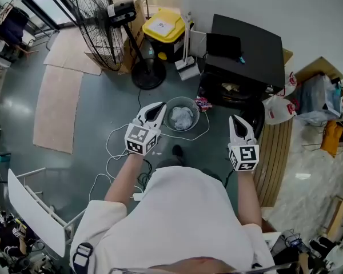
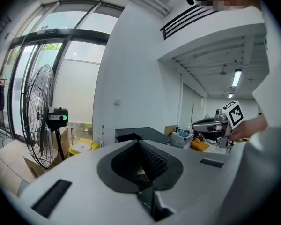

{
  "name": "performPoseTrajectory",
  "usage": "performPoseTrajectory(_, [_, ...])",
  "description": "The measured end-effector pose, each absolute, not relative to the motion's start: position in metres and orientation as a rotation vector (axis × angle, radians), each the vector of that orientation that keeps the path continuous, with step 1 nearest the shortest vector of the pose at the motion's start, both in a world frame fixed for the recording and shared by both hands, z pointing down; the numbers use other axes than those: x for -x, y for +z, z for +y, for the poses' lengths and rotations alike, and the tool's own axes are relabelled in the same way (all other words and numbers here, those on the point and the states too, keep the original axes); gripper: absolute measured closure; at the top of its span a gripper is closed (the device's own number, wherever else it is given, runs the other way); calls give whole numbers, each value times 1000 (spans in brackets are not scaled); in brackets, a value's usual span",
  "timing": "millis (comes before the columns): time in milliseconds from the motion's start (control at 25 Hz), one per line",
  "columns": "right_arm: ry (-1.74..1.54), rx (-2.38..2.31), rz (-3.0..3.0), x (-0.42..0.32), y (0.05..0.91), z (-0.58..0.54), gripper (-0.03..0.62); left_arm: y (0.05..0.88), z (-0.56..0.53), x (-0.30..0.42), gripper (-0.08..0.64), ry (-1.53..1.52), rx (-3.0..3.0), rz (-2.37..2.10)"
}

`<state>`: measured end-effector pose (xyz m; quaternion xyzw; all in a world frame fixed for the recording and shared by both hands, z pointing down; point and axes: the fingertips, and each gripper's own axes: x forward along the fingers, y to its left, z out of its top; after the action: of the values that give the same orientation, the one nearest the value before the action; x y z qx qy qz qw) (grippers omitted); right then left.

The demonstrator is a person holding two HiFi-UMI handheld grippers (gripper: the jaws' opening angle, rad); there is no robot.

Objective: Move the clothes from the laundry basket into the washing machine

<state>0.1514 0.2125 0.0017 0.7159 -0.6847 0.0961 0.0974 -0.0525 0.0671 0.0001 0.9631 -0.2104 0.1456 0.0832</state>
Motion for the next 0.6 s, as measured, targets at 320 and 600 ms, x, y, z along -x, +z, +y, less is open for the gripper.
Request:
performPoseTrajectory(320, [320,-2118,-1996,-149,10,169,581,10,20,46,554,444,-2860,-585])
performPoseTrajectory(600, [363,-2111,-1980,-163,25,156,581,17,11,30,555,456,-2848,-567])
